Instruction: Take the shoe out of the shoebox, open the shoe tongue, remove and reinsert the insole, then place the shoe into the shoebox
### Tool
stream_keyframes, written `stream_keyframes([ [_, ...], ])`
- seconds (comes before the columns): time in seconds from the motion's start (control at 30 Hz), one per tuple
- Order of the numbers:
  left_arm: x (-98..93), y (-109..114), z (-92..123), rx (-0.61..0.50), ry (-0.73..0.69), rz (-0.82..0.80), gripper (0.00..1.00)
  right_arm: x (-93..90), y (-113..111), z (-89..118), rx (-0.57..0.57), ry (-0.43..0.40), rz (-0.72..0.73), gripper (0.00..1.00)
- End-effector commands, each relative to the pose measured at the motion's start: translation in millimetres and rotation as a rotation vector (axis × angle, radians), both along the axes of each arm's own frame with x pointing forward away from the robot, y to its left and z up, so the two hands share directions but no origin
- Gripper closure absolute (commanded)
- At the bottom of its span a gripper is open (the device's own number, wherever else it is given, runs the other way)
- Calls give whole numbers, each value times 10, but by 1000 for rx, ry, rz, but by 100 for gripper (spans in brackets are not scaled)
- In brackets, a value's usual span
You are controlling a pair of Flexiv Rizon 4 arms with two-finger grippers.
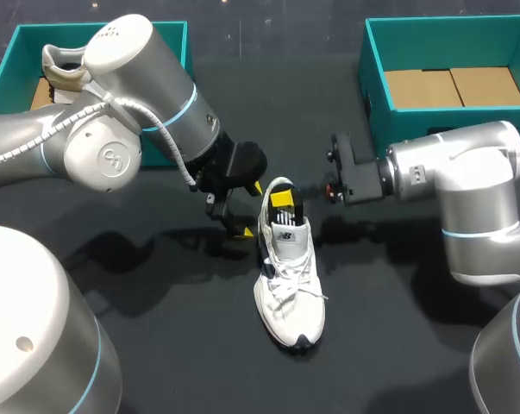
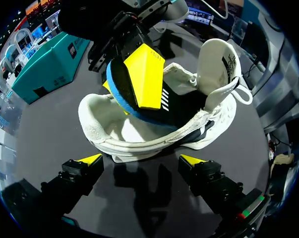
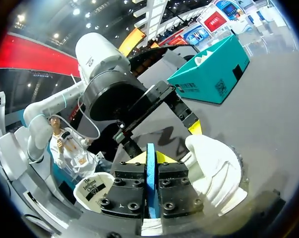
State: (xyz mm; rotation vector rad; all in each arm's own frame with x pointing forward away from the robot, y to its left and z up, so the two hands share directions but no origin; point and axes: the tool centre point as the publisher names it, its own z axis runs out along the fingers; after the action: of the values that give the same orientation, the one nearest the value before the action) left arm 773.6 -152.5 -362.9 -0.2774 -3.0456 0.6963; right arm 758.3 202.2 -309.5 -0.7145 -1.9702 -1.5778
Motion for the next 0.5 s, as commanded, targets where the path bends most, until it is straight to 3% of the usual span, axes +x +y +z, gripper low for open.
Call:
stream_keyframes([
  [0.03, 2, -8, -12, 1, -1, -1, 0, -39, 58, -204, 12, 43, 9, 100],
  [0.17, 2, -8, -12, 1, -1, -1, 0, -158, 77, -316, -1, 97, 13, 100],
  [0.3, 2, -8, -12, 1, -1, -1, 0, -207, 67, -287, -3, 100, 6, 100],
  [0.33, 2, -8, -12, 1, -1, -1, 0, -199, 68, -251, -6, 88, 4, 91],
  [0.37, 2, -8, -12, 1, -1, -1, 0, -185, 72, -204, -8, 73, 3, 75],
  [0.4, 2, -8, -12, 1, -1, -1, 0, -168, 78, -160, -9, 57, 3, 67],
  [0.5, 2, -8, -12, 1, -1, -1, 0, -113, 99, -58, -24, 13, 9, 60],
])
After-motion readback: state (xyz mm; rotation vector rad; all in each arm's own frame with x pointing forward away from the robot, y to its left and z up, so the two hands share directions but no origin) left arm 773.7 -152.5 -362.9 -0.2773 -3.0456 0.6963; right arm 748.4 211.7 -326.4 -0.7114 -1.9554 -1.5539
